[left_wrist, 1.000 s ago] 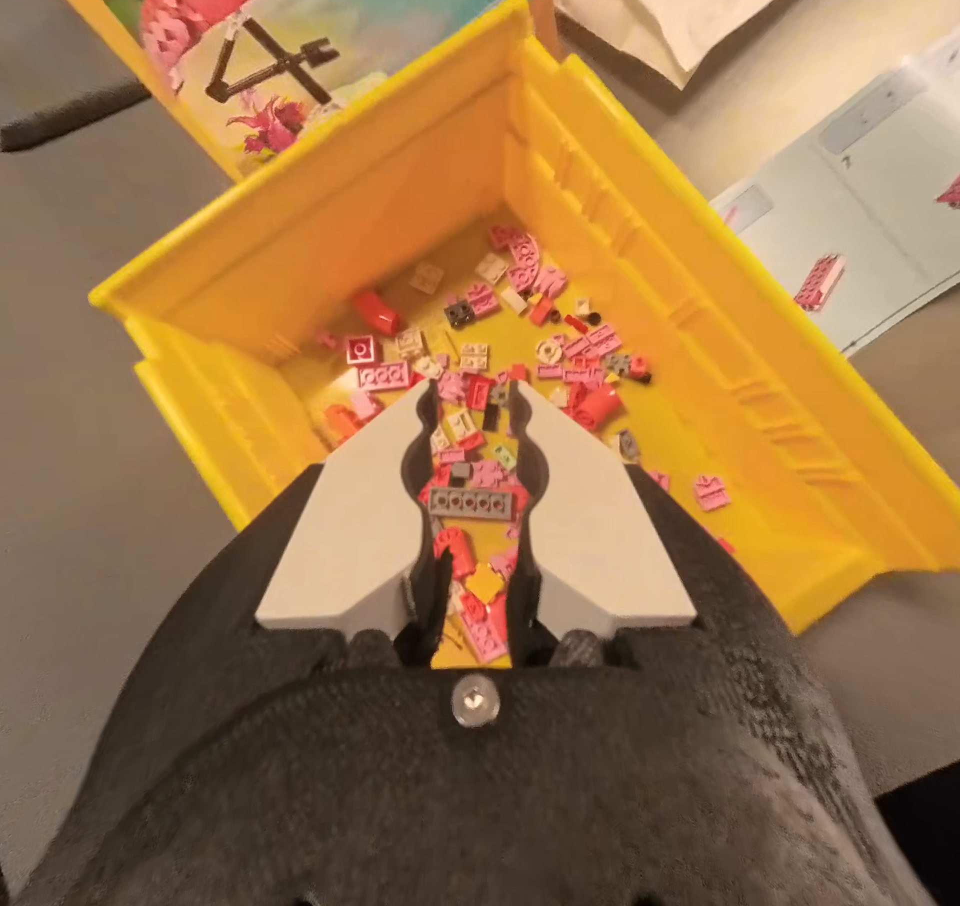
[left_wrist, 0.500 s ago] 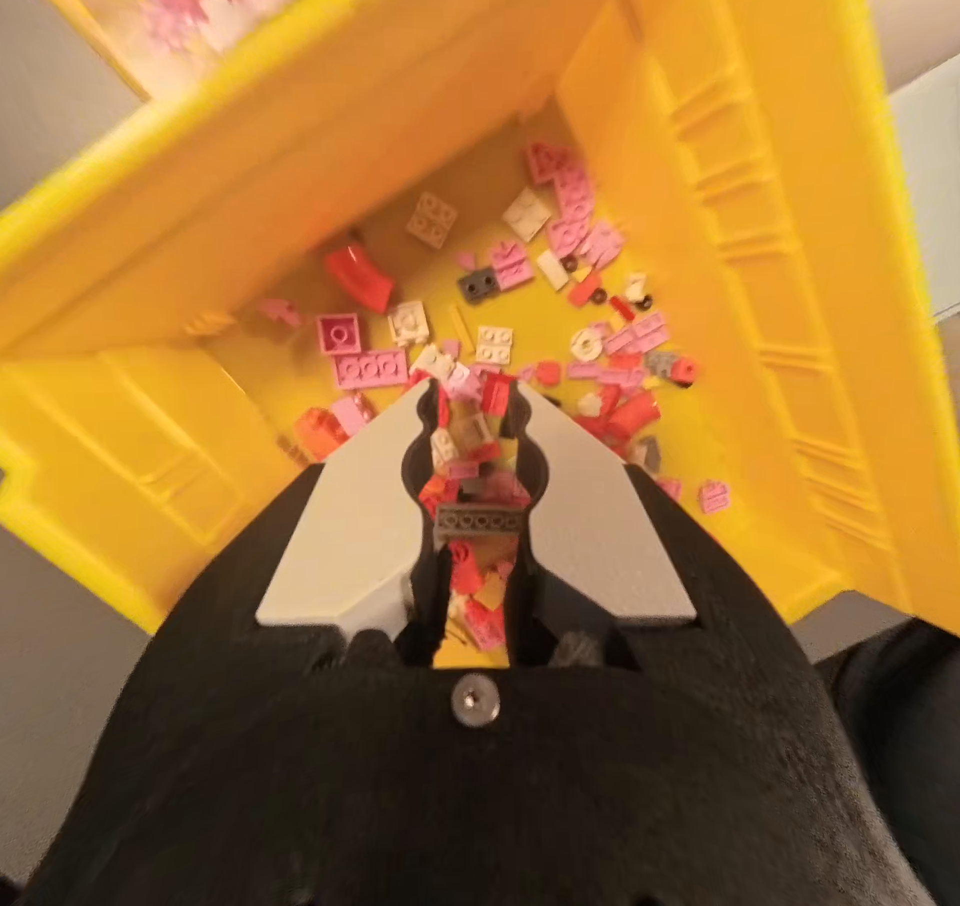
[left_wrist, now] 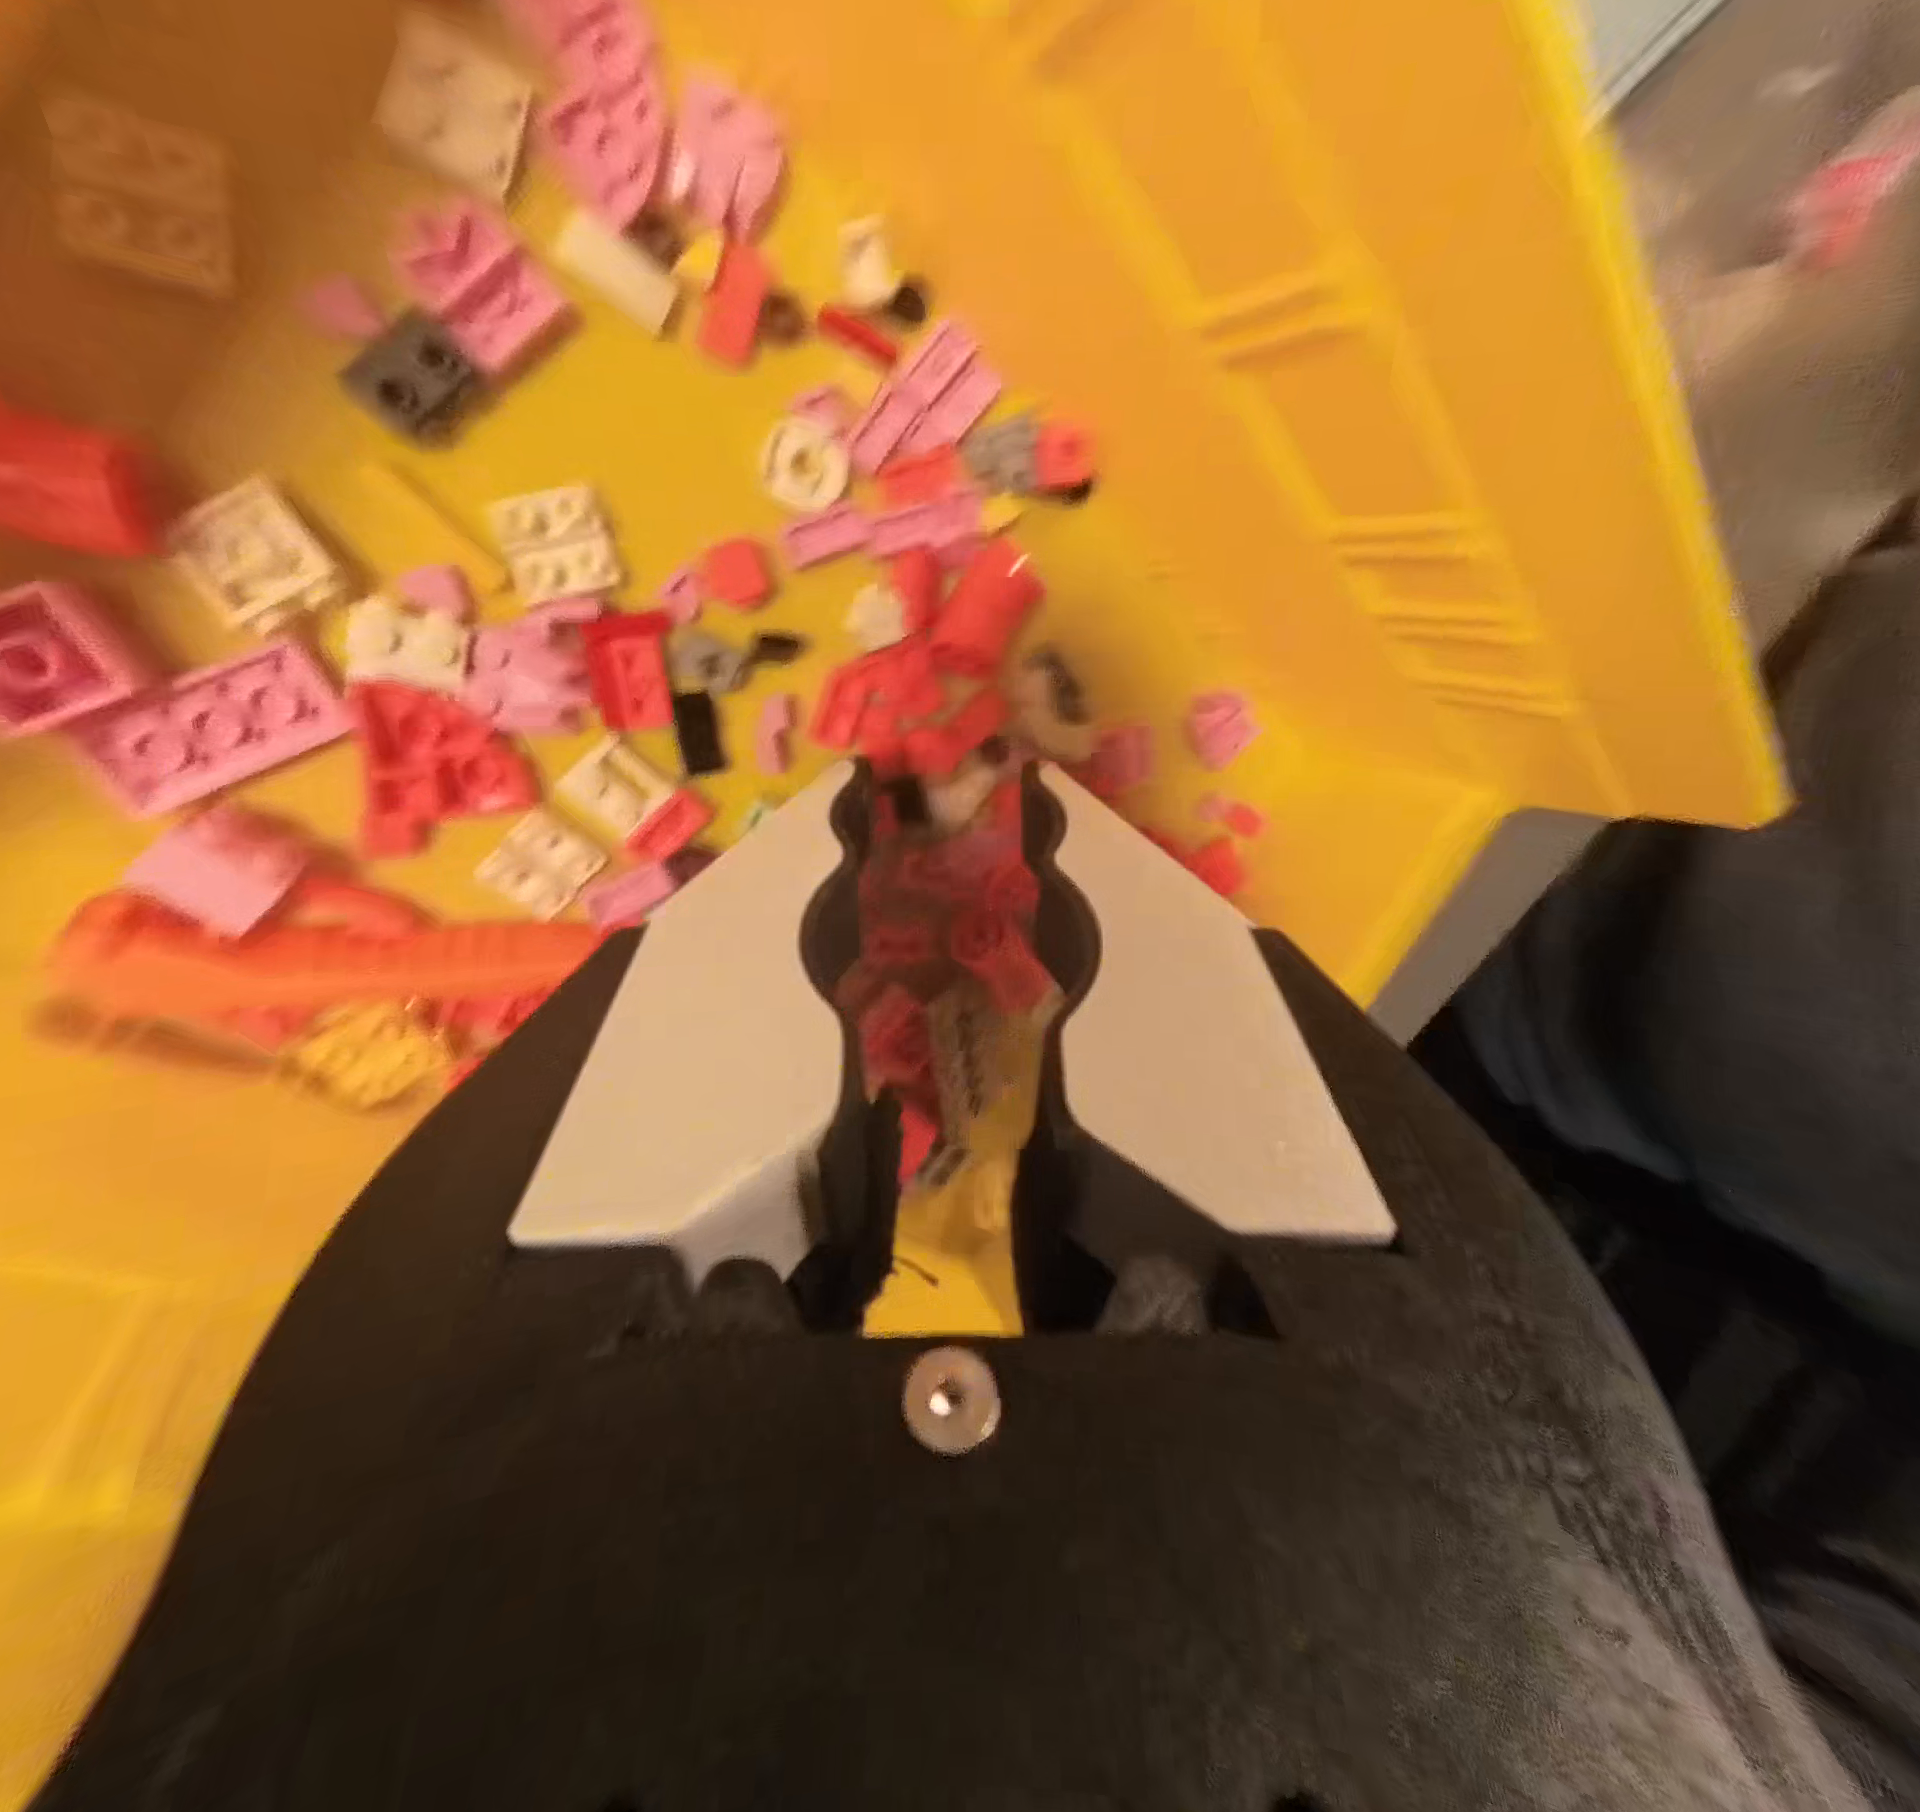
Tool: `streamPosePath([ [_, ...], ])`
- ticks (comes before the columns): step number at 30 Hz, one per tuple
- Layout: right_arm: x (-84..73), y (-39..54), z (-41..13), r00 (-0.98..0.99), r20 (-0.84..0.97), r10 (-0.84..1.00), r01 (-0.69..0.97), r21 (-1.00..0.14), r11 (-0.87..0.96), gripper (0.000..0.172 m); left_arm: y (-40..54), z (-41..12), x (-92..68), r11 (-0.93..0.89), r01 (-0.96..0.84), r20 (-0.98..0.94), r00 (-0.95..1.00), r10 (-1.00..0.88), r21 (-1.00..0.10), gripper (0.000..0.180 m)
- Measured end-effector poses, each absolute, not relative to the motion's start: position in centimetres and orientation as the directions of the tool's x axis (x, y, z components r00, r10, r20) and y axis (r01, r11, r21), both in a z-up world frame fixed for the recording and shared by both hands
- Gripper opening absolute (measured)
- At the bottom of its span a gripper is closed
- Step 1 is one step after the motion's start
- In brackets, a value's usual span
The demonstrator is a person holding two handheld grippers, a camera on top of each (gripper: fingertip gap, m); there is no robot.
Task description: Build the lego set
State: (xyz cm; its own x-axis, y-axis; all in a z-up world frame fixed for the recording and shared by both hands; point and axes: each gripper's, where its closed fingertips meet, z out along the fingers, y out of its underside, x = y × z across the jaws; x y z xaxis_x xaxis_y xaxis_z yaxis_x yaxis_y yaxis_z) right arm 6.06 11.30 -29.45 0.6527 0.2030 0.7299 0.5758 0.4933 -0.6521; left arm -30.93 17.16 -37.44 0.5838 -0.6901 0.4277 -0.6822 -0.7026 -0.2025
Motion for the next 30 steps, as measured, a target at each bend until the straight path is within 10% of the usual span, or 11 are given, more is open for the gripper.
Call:
streamPosePath([
  [8, 5.9, 11.6, -29.7, 0.646, 0.734, 0.209, 0.583, -0.651, 0.485, 0.02, 19.9, -38.3, -28.2, -0.548, -0.732, 0.214, 0.507, -0.835, -0.404, 0.024],
  [15, 5.6, 11.7, -30.1, 0.63, 0.747, 0.212, 0.599, -0.641, 0.48, 0.019, 19.5, -39.3, -27.9, -0.557, -0.75, 0.243, 0.501, -0.831, -0.356, 0.025],
  [19, 5.4, 11.9, -30.3, 0.622, 0.751, 0.221, 0.605, -0.64, 0.474, 0.018, 25.1, -38.3, -33.8, -0.564, -0.758, -0.272, 0.648, -0.712, -0.33, 0.012],
  [23, 5.3, 11.9, -30.3, 0.623, 0.748, 0.228, 0.6, -0.644, 0.475, 0.018, 24.0, -36.3, -34.0, -0.626, -0.68, -0.149, 0.714, -0.684, -0.383, 0.015],
  [30, 5.1, 12.0, -30.6, 0.618, 0.747, 0.246, 0.597, -0.649, 0.471, 0.018, 18.9, -36.3, -38.3, -0.815, -0.574, -0.084, 0.819, -0.568, -0.081, 0.018],
])
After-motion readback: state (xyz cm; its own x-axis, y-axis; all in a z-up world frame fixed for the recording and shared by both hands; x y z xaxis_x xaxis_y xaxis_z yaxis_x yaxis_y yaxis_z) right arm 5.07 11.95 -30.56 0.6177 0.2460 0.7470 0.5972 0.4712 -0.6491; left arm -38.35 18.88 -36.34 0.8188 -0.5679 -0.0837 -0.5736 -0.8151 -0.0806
